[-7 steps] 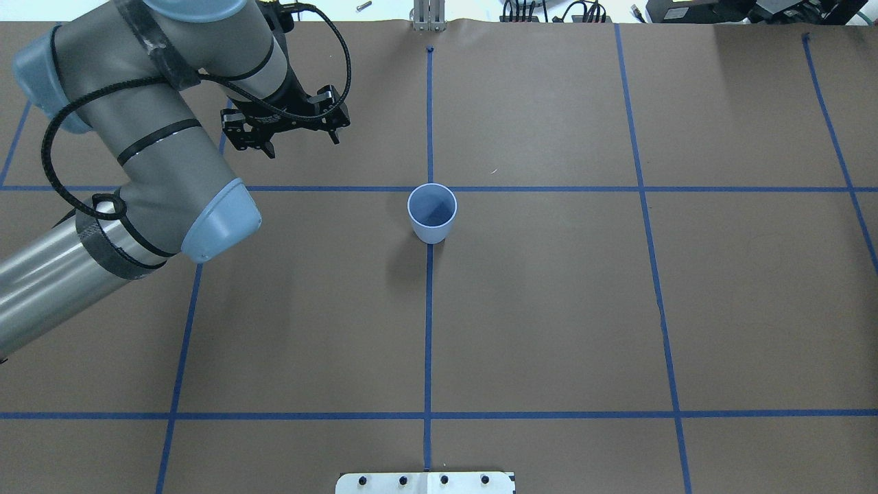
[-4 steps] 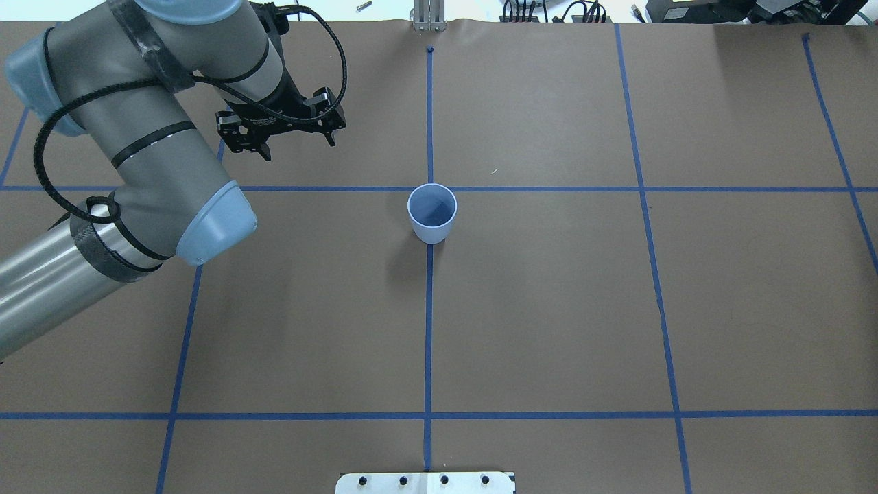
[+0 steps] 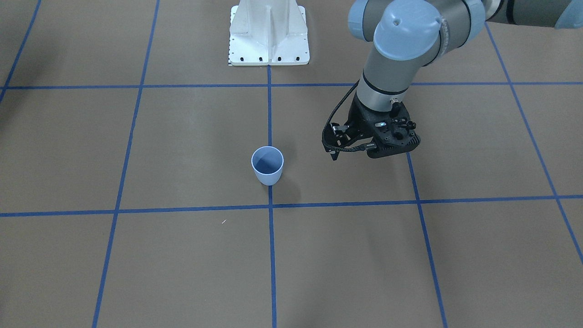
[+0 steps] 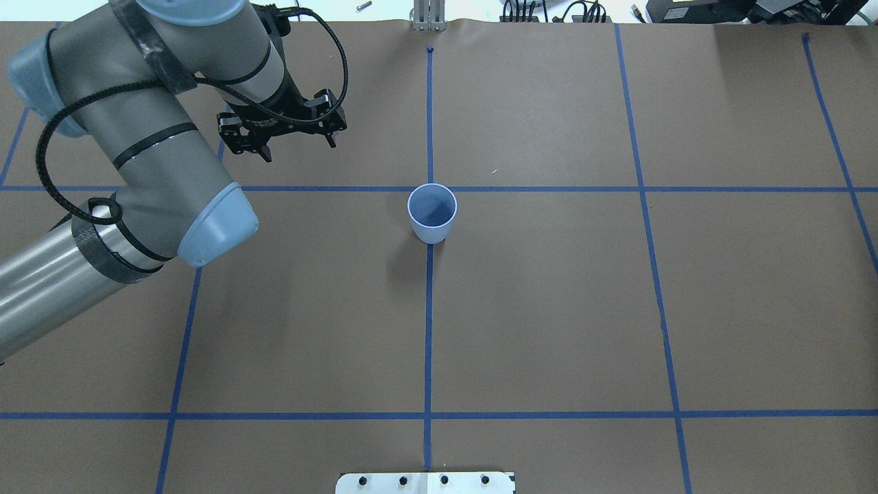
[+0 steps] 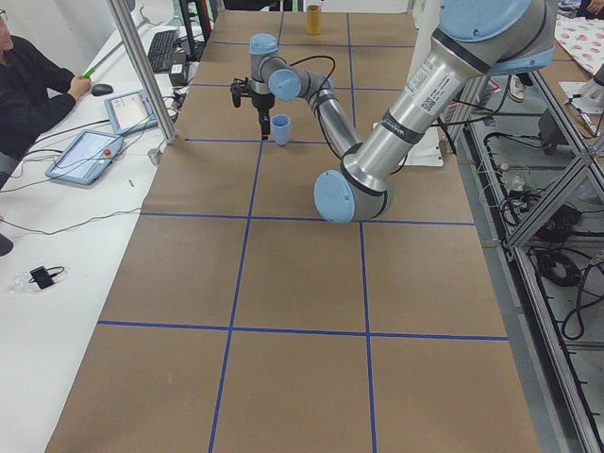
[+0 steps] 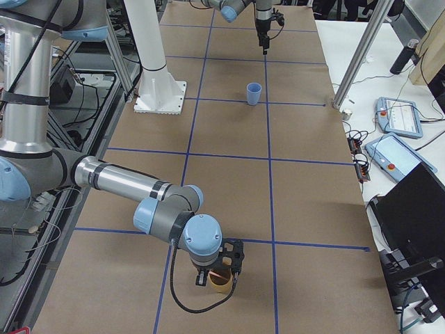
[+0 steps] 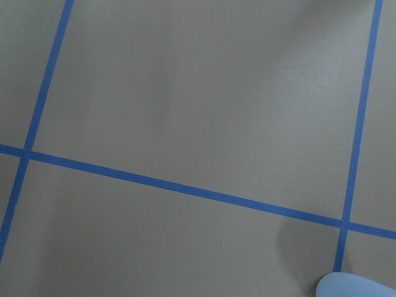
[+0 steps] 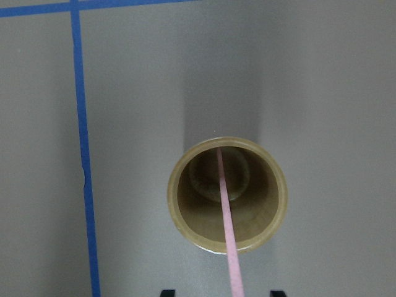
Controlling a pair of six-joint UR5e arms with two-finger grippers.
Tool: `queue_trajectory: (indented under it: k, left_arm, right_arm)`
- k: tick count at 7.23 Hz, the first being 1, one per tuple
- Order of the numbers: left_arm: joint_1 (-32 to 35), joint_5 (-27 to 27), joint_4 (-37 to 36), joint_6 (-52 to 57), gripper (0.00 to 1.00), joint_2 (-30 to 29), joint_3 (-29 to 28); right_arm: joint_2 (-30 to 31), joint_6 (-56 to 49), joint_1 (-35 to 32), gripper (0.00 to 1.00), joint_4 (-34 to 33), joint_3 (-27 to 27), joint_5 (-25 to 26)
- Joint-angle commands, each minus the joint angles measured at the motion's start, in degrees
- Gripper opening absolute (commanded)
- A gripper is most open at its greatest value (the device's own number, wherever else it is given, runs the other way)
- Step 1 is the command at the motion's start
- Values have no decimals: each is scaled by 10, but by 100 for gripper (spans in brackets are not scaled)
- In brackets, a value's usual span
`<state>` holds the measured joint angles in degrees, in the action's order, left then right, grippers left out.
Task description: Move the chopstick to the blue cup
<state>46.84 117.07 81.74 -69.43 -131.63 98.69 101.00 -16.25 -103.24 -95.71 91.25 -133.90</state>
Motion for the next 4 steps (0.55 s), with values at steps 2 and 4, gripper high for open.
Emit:
queue_trajectory:
  k: [2,4]
  left_arm:
    - [-2,0,0,0,99,1,-2]
    - [-1,-1,0,0,99,0,0]
  right_arm:
    - [0,0,0,24,0,1,0]
    - [1,0,0,23,0,0,-1]
